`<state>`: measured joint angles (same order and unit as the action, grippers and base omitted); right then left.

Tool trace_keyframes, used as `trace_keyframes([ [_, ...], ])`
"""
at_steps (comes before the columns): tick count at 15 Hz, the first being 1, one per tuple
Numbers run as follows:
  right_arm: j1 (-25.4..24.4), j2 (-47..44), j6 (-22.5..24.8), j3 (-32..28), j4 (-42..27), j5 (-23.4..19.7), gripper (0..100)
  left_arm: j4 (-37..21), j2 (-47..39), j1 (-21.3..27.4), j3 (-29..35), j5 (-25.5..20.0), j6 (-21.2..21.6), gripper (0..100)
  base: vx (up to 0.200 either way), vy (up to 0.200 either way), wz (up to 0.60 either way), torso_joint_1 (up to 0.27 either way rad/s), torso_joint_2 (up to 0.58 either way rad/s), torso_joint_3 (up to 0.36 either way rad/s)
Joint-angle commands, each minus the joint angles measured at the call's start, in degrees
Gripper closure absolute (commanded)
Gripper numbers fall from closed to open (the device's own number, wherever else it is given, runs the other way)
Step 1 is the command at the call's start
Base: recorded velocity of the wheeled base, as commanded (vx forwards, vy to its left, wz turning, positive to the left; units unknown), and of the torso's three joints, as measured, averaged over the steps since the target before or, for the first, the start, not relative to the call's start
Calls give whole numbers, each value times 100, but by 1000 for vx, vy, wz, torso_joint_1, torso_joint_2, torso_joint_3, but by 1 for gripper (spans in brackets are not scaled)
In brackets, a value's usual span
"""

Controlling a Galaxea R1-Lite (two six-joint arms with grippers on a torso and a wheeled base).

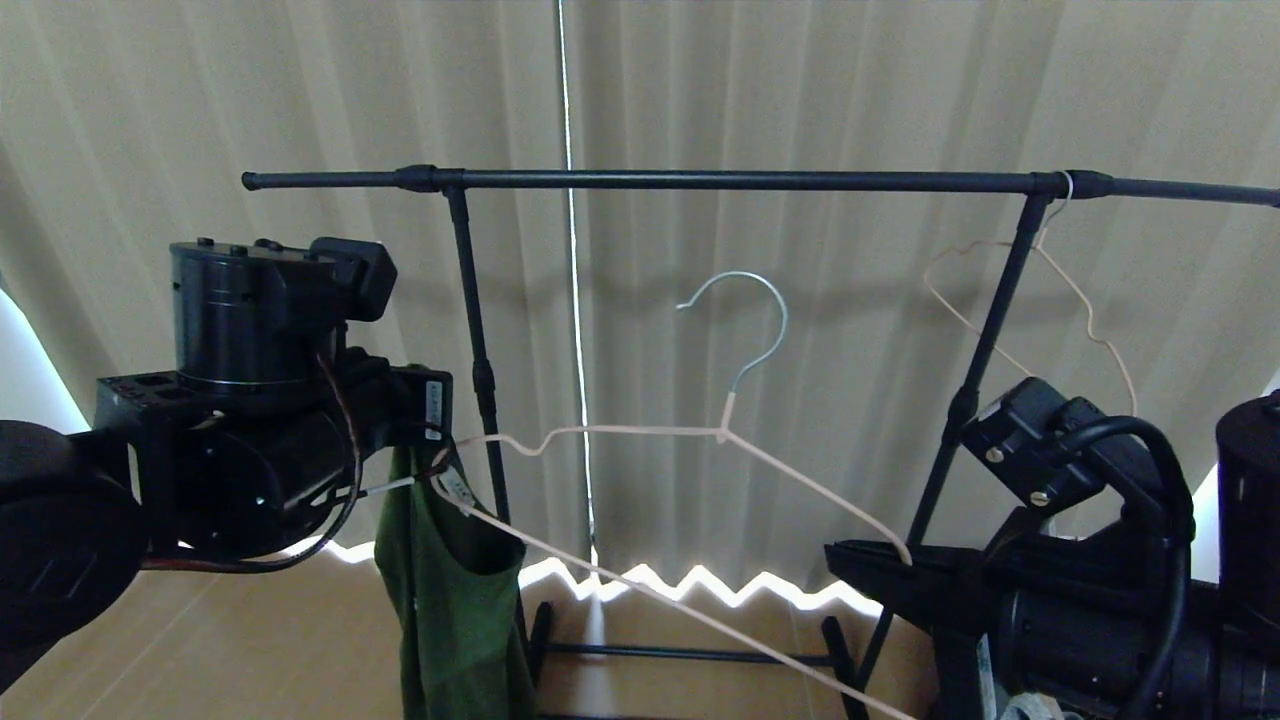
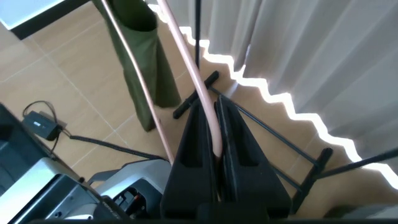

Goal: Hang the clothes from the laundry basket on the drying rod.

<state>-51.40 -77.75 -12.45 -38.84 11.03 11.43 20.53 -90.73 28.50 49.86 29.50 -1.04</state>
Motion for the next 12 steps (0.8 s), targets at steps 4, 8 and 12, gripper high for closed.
trace_keyframes([
  [4, -37, -267, -39, -194, 4, 8, 100, 4, -50, 33, 15, 73, 7, 100, 0, 0, 0, 0, 0, 0],
  [8, -20, -618, -56, -388, 356, 61, 100, 4, -41, 33, 6, 144, 7, 100, 0, 0, 0, 0, 0, 0],
  [12, 42, -856, -47, -388, 672, 87, 100, -5, -14, 24, -3, 161, 7, 100, 0, 0, 0, 0, 0, 0],
])
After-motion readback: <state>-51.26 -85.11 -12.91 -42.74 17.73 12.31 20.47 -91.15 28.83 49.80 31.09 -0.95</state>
